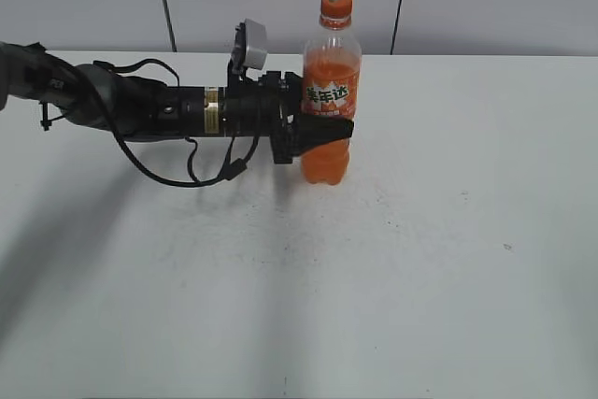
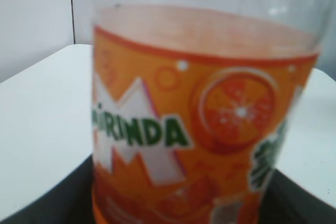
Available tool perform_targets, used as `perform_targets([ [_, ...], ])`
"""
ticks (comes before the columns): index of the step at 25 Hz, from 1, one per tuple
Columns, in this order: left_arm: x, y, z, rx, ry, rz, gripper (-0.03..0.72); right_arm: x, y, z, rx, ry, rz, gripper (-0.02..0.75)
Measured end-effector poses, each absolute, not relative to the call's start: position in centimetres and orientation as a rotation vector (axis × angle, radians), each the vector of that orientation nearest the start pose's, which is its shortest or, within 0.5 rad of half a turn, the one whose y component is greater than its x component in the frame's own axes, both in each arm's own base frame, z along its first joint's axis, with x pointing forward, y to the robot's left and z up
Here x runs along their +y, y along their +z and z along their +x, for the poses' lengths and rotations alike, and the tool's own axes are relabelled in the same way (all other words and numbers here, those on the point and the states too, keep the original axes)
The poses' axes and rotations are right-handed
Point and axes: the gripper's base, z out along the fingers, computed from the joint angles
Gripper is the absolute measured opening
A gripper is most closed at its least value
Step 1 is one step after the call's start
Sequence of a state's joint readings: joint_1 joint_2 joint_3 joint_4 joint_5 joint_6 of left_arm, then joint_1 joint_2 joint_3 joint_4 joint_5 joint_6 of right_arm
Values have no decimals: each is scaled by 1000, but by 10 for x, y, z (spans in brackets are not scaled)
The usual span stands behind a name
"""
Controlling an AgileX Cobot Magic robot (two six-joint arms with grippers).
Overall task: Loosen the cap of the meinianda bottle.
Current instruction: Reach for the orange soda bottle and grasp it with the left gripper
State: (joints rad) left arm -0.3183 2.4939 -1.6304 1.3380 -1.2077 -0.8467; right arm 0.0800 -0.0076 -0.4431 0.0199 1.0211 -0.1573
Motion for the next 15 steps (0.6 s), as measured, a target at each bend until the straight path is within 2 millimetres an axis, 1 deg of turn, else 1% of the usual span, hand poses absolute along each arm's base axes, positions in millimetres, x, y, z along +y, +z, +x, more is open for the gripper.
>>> perform_targets([
  [3,-228,94,430,1385,-1145,1153,422,2,264,2,2039,-24,-243,473],
  [12,-228,94,430,1388,-1144,1157,422,2,264,2,2039,-24,-243,473],
  [15,-225,100,423,1411,-1135,1165,422,2,264,2,2039,-24,-243,473],
])
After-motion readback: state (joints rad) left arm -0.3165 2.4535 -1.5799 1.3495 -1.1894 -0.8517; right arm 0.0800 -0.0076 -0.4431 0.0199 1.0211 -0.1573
